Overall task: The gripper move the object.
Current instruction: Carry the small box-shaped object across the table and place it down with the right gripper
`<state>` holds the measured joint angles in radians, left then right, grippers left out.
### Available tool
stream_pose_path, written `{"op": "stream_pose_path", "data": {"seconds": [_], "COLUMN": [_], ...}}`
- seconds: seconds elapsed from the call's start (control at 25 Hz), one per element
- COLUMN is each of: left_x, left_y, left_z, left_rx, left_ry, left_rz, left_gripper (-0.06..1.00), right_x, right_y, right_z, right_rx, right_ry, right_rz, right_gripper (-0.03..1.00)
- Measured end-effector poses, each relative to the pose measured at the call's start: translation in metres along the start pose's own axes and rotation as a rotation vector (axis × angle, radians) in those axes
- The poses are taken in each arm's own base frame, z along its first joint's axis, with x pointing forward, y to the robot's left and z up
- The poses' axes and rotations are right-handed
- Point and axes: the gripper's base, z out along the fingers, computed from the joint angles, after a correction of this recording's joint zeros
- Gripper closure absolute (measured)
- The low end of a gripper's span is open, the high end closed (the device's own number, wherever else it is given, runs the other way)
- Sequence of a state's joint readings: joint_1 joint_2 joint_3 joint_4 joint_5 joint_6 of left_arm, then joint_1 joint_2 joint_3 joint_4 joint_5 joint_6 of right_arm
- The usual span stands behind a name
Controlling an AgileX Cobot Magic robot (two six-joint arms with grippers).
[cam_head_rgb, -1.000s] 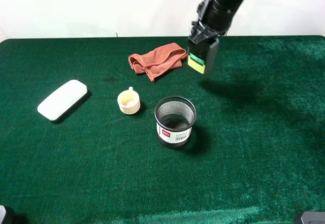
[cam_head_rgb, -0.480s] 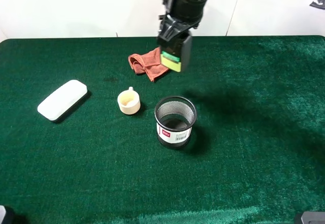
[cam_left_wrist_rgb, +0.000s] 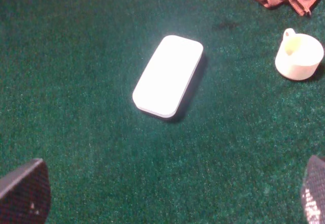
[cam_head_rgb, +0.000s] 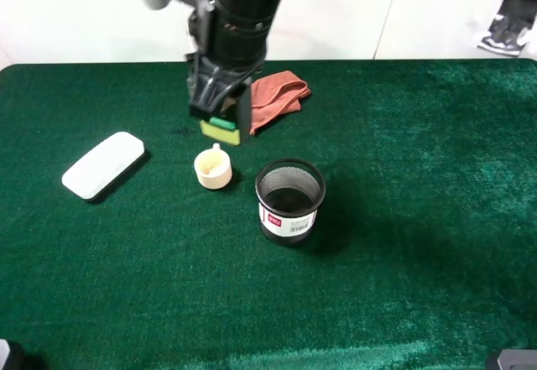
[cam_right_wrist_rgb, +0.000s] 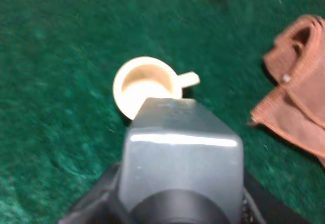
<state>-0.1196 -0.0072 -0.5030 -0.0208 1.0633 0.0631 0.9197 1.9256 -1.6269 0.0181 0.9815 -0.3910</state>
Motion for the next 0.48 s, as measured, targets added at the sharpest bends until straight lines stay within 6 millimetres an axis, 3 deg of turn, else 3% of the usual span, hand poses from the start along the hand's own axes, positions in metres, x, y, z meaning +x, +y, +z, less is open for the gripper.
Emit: {"op": "stream_pose_path", "data": {"seconds": [0.48], "left_x": [0.0], "left_y": [0.0], "left_z": [0.0], "left_rx": [0.0], "left_ry": [0.0], "left_rz": [0.0], "left_gripper": [-0.05], "right_x": [-0.014], "right_y": [0.047], "right_z": [0.035], "right_rx": [-0.083], "right_ry": [0.039], "right_rz": [-0.084], "right_gripper": [0.67]}}
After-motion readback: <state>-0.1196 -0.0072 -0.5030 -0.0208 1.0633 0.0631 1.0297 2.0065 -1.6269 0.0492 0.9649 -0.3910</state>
